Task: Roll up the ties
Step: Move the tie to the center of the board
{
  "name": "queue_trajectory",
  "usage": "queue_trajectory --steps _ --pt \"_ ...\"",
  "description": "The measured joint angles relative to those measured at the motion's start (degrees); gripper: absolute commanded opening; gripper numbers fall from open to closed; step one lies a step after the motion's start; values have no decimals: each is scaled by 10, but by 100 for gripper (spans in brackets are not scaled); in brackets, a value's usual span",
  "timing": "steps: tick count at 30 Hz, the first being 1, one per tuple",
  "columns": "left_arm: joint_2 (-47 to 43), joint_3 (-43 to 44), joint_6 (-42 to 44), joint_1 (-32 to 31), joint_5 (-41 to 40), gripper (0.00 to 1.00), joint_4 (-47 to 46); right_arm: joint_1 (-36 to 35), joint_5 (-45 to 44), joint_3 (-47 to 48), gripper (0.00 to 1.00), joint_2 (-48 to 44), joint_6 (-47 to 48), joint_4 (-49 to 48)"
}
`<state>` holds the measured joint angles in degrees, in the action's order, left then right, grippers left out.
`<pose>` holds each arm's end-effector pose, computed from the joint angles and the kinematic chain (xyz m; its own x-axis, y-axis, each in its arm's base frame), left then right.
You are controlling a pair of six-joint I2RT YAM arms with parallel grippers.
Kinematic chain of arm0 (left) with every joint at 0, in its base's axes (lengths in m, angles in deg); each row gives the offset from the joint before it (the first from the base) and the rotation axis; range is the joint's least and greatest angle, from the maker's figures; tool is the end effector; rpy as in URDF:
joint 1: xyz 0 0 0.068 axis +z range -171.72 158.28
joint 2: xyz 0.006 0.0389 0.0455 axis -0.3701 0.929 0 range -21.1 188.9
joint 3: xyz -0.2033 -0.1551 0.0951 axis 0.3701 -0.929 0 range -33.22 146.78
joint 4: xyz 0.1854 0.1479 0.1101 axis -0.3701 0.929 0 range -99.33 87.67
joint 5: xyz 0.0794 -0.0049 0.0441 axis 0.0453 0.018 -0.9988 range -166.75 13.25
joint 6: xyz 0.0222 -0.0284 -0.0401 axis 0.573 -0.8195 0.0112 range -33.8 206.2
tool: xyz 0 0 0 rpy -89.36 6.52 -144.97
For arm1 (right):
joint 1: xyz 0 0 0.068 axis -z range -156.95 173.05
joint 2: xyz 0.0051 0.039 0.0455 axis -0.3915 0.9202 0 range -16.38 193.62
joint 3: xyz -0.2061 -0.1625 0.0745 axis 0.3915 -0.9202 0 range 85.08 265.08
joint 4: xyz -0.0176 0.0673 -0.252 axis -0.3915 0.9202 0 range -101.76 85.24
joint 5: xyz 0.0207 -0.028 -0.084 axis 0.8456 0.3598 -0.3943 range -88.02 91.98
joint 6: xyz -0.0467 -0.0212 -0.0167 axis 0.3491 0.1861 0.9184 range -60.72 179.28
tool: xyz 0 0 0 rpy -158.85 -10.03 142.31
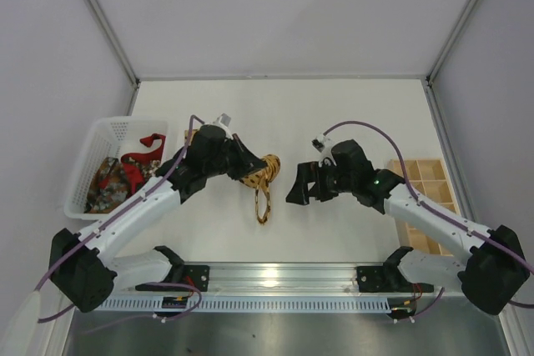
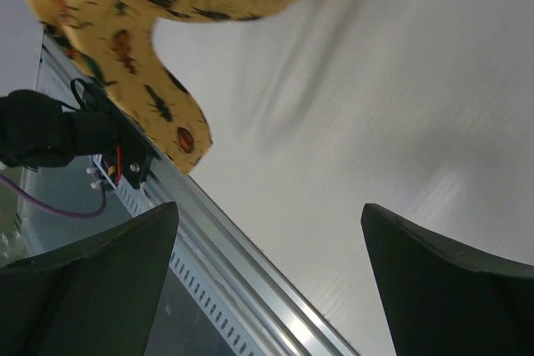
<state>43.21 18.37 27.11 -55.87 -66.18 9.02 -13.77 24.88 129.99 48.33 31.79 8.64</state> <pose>0.2041 -0.1464 0.2998 -0.8044 -0.4735 -0.3588 -0.0162 0.6212 -0.7835 0.1835 0.1547 0.2568 -0.8229 -0.0851 -0.5617 -0.4624 0.6748 0.5752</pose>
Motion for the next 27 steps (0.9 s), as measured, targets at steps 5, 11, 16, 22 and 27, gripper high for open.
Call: queue_trajectory --steps 5,11,16,22,27 --pt "32 0 -27 -28 -15 1 24 -81 -54 -6 100 9 5 -62" --pt "76 27 -60 -39 -41 1 74 -189 -200 -68 100 -19 -32 -161" --pt "97 50 -80 -48 -50 0 97 -245 -297 -41 100 40 -56 -183" --pt "97 51 -93 -59 -55 0 108 -278 -354 -16 100 105 -73 -200" --pt "97 51 -100 -62 -59 0 117 -301 -403 20 89 146 -87 -189"
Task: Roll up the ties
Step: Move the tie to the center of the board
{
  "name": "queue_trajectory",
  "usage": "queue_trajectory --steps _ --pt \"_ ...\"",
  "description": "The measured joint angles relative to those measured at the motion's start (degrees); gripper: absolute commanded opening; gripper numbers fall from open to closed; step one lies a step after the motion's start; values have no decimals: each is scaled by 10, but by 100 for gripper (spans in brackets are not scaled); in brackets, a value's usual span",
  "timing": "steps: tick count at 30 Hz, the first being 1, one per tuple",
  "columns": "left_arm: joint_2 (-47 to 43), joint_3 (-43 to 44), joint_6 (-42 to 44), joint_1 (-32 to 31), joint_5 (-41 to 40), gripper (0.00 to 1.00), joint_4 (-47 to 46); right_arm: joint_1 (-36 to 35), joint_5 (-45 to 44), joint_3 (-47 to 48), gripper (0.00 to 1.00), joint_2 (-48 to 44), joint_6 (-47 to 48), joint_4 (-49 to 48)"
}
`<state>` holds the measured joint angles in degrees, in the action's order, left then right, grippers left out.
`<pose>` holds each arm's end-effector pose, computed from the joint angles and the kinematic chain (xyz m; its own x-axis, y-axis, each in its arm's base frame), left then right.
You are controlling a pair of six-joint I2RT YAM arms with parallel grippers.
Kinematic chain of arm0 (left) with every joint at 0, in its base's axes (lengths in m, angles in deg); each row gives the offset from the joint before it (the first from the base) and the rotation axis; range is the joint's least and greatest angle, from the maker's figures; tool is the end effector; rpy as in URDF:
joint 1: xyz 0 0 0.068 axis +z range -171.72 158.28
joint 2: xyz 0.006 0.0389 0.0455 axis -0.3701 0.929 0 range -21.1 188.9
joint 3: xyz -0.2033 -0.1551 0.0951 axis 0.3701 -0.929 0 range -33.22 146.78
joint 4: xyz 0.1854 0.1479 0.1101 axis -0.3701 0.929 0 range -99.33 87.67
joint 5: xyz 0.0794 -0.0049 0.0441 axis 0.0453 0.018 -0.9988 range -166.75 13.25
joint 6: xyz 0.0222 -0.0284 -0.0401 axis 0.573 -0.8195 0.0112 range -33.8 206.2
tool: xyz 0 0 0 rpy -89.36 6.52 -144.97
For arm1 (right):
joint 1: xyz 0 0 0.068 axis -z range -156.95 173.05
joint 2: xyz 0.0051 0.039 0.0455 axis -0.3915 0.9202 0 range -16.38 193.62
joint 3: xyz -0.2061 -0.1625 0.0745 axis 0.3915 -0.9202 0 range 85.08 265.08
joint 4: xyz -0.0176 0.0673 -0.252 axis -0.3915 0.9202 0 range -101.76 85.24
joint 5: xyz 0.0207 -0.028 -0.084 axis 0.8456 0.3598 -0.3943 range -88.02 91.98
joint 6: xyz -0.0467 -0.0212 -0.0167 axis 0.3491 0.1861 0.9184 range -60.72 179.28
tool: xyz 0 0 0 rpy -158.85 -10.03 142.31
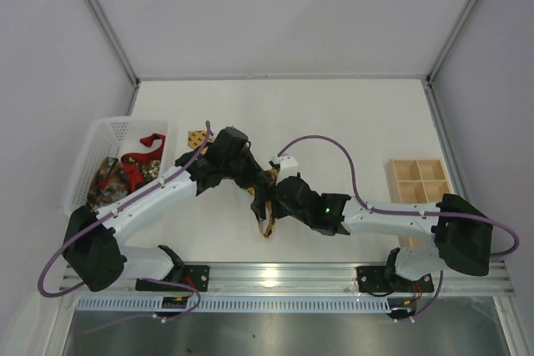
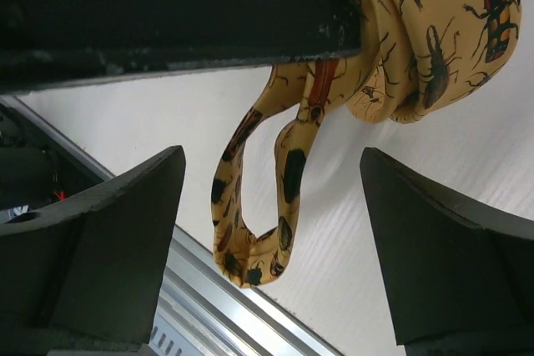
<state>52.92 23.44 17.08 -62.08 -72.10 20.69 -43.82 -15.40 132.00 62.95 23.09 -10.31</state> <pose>0.2063 -0.1792 0.2709 -0.8420 -0.5066 -0.1856 -0.2790 0.7033 -0.6539 0.1275 0.2715 0.2322 -0.6372 -0.0576 -0.7685 -0.5004 0.7893 0.3557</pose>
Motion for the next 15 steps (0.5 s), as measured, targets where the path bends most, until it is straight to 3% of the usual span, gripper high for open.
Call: queue_trajectory --steps 2,3,5,8,11,12,15 --pt "-1 0 -4 -3 -1 0 2 -7 -20 7 77 14 -5 -2" --pt "-2 0 -5 -3 -1 0 2 -10 -29 7 62 17 -8 -3" --pt "-3 0 -9 -5 -1 0 2 -21 -50 7 47 25 -11 -6" --pt "-3 0 -11 -6 -1 0 2 -37 -68 6 0 29 -16 -15" --pt "-3 0 -5 -3 3 65 0 -43 -73 5 0 26 -33 -21" --pt "-4 1 9 0 9 95 -9 -43 -71 2 0 21 -42 -19" --pt "-22 2 56 26 14 100 -17 -29 -39 -7 0 -22 -69 7"
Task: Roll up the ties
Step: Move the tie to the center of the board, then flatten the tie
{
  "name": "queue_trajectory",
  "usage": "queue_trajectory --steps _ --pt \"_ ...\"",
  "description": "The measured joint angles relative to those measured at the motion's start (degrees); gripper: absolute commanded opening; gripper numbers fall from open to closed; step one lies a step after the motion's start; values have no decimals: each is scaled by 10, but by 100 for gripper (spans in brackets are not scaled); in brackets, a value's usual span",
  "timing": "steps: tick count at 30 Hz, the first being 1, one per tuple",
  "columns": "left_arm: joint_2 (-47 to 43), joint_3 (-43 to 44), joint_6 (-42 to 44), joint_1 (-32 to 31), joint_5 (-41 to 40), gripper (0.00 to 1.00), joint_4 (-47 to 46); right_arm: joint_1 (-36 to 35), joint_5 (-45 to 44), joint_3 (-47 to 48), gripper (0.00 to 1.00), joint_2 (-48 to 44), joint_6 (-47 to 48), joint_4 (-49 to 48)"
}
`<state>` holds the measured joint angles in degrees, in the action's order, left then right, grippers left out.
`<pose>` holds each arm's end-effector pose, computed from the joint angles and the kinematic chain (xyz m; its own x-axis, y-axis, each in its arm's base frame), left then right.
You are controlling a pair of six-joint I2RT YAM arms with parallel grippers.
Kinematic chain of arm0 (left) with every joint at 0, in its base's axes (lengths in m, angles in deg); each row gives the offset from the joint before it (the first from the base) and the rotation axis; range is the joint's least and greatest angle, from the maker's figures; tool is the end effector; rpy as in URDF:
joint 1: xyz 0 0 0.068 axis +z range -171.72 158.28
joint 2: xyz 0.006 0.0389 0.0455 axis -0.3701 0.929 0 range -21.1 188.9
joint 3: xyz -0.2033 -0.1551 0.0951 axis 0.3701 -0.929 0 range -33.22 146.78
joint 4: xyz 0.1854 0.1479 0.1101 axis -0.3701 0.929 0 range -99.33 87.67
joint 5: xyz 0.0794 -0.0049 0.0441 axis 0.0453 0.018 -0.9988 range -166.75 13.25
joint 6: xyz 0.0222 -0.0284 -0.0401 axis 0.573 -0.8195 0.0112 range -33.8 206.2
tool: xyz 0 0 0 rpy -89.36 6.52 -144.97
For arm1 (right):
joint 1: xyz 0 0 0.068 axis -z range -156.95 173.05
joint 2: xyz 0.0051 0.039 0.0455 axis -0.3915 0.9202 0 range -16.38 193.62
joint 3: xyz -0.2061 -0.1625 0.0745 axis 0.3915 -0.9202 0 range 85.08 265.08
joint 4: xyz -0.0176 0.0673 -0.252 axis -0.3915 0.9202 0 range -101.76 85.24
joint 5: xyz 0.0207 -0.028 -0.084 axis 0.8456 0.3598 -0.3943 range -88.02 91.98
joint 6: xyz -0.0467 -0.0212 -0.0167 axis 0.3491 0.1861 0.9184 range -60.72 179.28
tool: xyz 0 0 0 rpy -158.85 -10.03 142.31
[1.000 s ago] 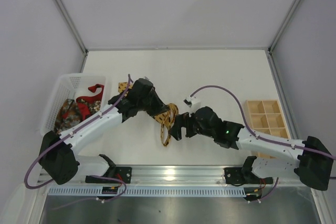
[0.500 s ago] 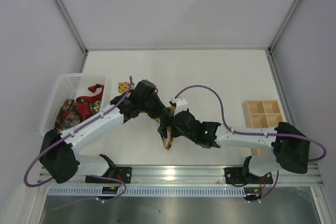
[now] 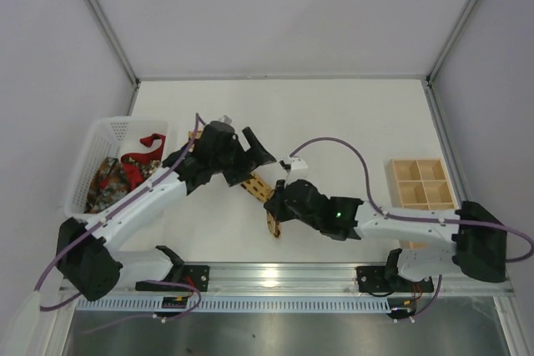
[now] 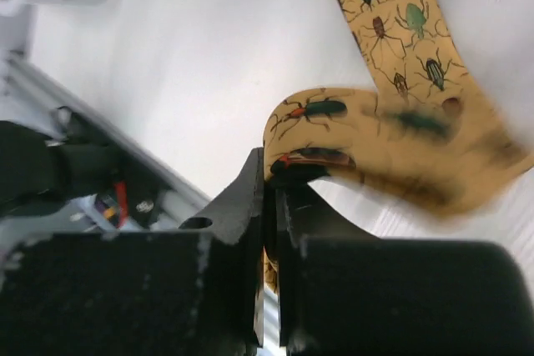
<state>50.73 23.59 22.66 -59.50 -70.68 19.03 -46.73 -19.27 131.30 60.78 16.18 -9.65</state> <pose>0.2106 -0.1681 0.2837 -0.8416 -0.4740 -0.2588 -0.1876 0.7059 -0.6830 0.1131 0.2697 0.2380 -0.6634 0.0411 -0.7472 -0.4331 0.7932 0.4281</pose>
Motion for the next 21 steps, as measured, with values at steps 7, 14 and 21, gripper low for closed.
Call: queue_trajectory --steps 7,14,21 --pt "-172 17 156 61 -72 100 -14 117 132 -7 0 -219 -118 78" --pt "-384 -186 253 -66 -146 100 -240 311 320 1 0 -298 -329 67" --pt "-227 -234 486 -349 -343 100 -428 367 456 29 0 -261 -451 24"
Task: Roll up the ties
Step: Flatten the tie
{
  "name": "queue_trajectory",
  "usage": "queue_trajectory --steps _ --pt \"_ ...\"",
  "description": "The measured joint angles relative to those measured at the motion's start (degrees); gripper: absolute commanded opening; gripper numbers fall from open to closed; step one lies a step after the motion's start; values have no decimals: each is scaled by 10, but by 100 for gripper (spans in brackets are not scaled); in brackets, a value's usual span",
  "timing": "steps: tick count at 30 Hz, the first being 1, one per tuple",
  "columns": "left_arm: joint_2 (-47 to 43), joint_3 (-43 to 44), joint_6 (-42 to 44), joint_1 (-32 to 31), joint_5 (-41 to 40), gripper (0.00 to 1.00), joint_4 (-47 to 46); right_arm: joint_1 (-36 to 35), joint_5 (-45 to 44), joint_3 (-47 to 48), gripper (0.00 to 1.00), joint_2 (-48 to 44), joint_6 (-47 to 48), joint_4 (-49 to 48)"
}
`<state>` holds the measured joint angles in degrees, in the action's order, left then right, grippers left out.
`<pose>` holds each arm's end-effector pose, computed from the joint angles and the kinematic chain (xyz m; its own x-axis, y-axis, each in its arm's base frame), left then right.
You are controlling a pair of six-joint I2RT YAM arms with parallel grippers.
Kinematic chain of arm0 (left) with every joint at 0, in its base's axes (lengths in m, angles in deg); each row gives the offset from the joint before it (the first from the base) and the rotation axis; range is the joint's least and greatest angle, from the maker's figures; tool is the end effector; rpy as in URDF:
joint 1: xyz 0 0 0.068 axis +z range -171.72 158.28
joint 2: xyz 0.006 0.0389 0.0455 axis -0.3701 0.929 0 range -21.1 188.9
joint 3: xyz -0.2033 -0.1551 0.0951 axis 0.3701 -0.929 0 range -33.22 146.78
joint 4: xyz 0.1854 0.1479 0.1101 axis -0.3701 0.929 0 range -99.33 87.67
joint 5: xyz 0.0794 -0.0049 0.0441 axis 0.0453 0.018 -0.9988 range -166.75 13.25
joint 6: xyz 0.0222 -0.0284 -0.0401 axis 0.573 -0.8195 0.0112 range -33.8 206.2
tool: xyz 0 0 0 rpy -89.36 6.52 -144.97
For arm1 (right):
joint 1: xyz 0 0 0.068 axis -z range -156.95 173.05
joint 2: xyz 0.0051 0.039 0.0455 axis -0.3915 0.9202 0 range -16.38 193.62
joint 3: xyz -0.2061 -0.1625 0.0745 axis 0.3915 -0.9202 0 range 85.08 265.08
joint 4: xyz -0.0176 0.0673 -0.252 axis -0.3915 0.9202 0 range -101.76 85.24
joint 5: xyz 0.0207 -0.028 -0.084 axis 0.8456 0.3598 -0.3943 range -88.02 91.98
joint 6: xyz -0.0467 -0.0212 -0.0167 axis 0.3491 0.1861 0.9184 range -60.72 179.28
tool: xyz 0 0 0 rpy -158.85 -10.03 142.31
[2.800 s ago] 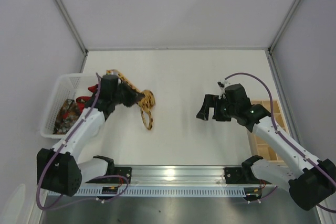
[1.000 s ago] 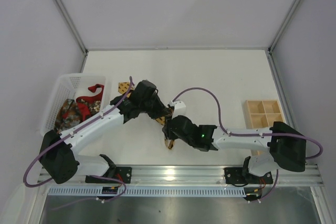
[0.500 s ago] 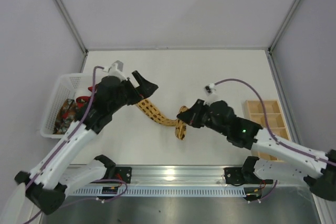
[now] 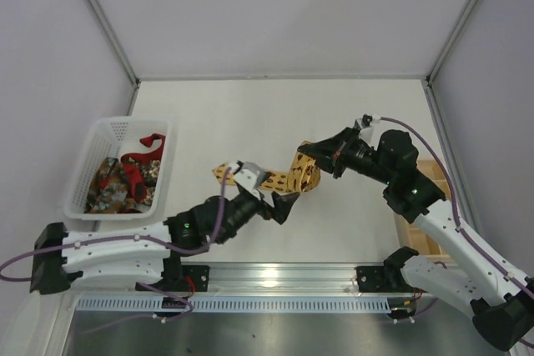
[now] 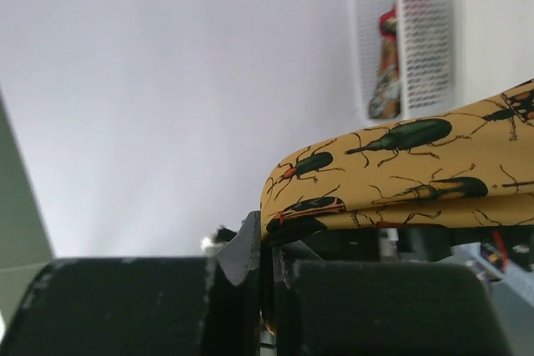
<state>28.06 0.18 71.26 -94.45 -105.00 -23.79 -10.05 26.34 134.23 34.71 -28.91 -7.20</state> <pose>0.0768 -0.1906 0.3021 -0.1872 -0.1630 -0.9687 0.6751 0.6950 -0.2474 0.1652 0.1252 0.3586 -0.8433 0.5372 0.0151 0.0682 0.0791 0.9945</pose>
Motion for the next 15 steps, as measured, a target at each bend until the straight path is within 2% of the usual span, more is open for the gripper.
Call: queue_trajectory --steps 3,5,9,12,15 --pt "100 34 94 -31 -59 100 -67 7 36 13 0 0 -30 -31" --pt "129 37 143 -33 -74 100 -103 13 52 19 0 0 -46 -47" --pt "125 12 207 -33 -87 100 -204 17 72 24 0 -2 -70 -66" --pt "125 -12 237 -34 -110 100 -301 17 52 22 0 -18 -96 -78" --pt "125 -30 263 -35 -122 100 -360 21 53 23 0 -26 -117 -111"
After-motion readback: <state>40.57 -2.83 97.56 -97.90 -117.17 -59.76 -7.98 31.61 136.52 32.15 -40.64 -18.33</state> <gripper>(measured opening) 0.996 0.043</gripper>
